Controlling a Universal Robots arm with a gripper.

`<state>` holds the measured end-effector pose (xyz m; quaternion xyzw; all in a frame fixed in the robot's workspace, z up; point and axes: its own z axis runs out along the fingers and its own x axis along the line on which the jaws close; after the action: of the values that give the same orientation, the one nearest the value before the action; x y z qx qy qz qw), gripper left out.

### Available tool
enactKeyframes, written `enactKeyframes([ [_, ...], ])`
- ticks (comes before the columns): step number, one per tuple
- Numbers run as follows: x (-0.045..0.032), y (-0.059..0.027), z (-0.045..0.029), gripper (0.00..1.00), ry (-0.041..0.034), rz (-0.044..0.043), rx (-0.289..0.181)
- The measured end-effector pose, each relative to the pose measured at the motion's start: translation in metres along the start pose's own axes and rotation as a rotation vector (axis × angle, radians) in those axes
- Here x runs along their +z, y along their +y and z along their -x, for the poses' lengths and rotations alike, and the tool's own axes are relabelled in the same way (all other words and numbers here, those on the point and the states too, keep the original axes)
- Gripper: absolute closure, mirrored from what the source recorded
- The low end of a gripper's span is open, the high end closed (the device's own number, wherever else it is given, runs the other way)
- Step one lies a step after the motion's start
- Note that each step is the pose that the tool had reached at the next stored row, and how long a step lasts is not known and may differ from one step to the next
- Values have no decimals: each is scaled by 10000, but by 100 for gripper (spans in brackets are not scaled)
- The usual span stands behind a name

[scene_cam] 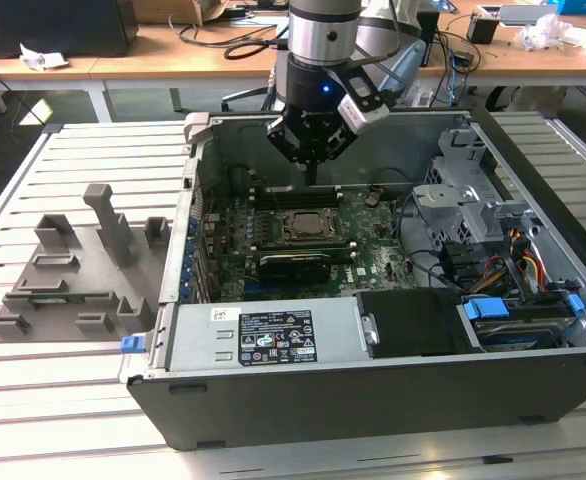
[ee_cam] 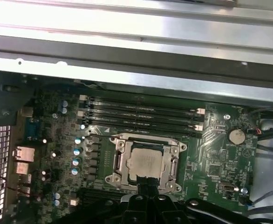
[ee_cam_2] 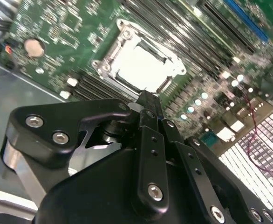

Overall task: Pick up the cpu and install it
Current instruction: 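Install the first cpu locking lever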

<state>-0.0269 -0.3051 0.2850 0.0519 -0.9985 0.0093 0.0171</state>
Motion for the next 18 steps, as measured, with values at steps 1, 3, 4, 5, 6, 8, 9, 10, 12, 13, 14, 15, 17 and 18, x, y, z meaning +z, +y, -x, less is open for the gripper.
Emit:
enactKeyframes([
  [1, 2, 10, -35, 89, 0, 1, 0],
  [3, 8, 38, -129, 89, -1, 4, 1],
  [4, 11, 52, -164, 89, 0, 3, 1],
  [5, 14, 64, -191, 89, 0, 3, 0],
  [6, 19, 81, -231, 89, 0, 4, 3],
  [8, 30, 117, -311, 89, -1, 4, 3],
  [9, 35, 133, -345, 89, 0, 4, 0],
  [10, 41, 149, -383, 89, 0, 4, 2],
  [12, 55, 184, -461, 89, -1, 5, 2],
  [13, 64, 200, -496, 89, -1, 5, 1],
  [14, 72, 216, -531, 89, 0, 3, 0],
  [15, 85, 238, -576, 89, 0, 4, 1],
  [17, 109, 277, -628, 89, 0, 2, 3],
  [18, 122, 293, -634, 89, 1, 3, 1],
])
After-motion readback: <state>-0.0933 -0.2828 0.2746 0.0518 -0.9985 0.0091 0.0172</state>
